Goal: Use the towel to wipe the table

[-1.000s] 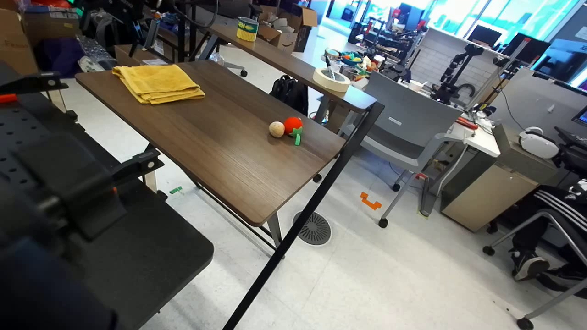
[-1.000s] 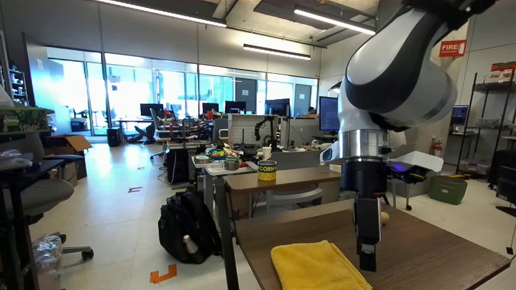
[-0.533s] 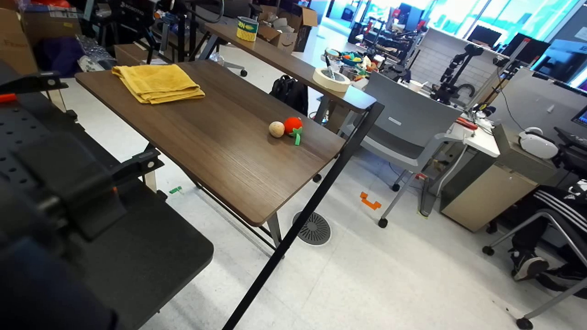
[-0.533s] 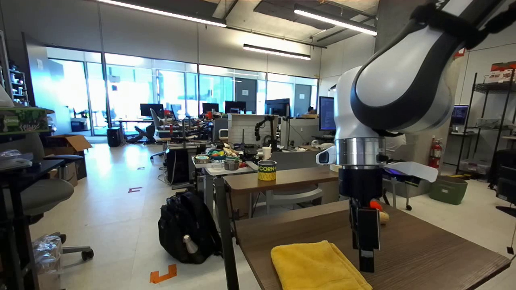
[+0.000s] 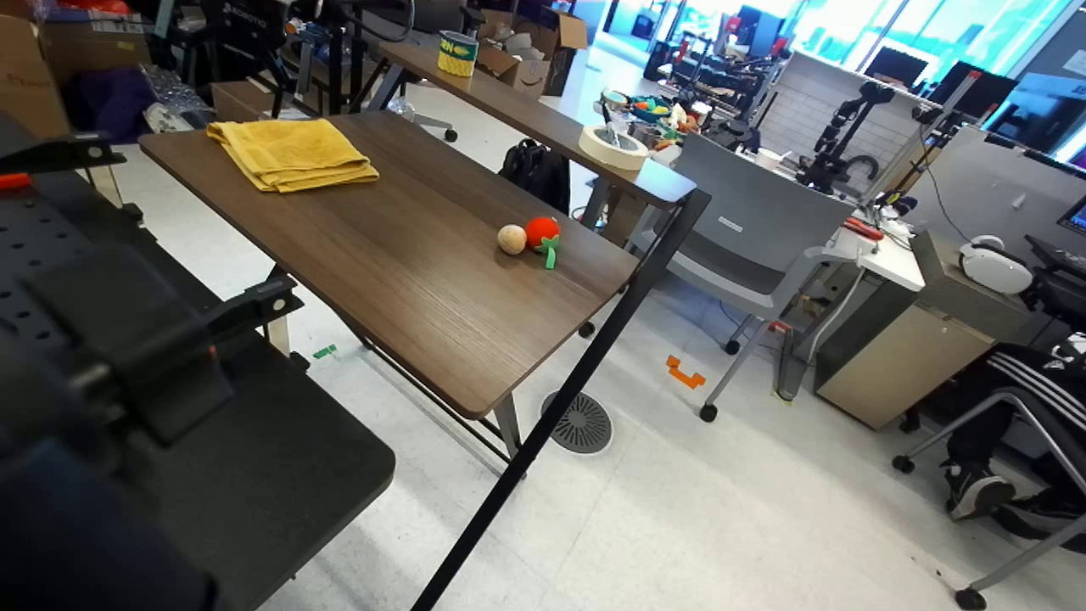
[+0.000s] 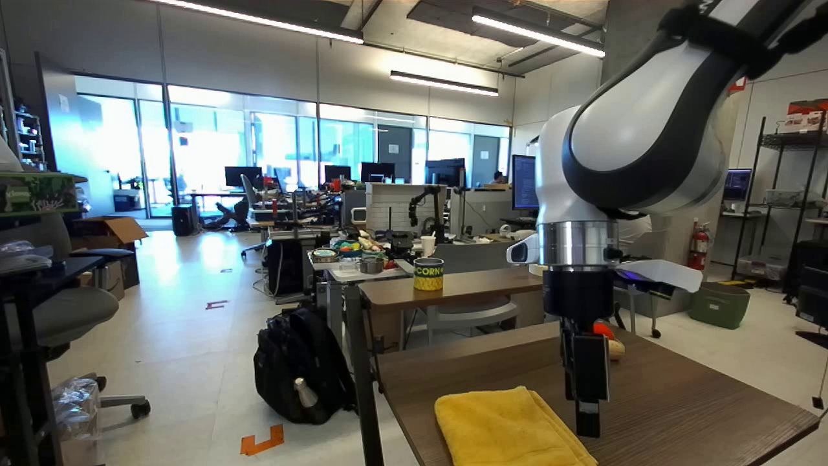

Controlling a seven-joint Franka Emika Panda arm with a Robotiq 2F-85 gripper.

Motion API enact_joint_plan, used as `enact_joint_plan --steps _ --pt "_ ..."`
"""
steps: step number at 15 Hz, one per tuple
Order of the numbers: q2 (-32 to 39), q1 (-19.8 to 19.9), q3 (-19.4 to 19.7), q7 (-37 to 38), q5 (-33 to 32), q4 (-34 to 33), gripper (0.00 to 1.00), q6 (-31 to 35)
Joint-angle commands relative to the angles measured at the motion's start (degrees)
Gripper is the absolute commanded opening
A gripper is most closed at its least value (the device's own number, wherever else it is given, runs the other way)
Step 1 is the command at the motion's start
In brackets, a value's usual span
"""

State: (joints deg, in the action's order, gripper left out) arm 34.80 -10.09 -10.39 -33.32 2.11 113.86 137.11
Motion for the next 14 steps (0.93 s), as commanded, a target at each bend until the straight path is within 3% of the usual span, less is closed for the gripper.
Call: enact_joint_plan --steps 1,5,6,9,11,14 --pt "0.28 1.82 -1.86 1.13 -1.65 -0.19 1.00 -0.13" --pt "0.28 1.82 -1.86 1.13 -1.66 -0.19 1.00 -0.13" --pt "0.63 1.43 -1.13 2.52 -2.13 1.54 1.00 3.39" --pt "0.81 -0.04 0.94 11.13 -4.11 3.64 1.00 14.00" --pt "1.26 -3.26 4.40 19.33 -7.81 4.12 1.00 18.15" --pt "2.19 -9.39 10.43 32.43 -11.59 3.34 1.00 19.30"
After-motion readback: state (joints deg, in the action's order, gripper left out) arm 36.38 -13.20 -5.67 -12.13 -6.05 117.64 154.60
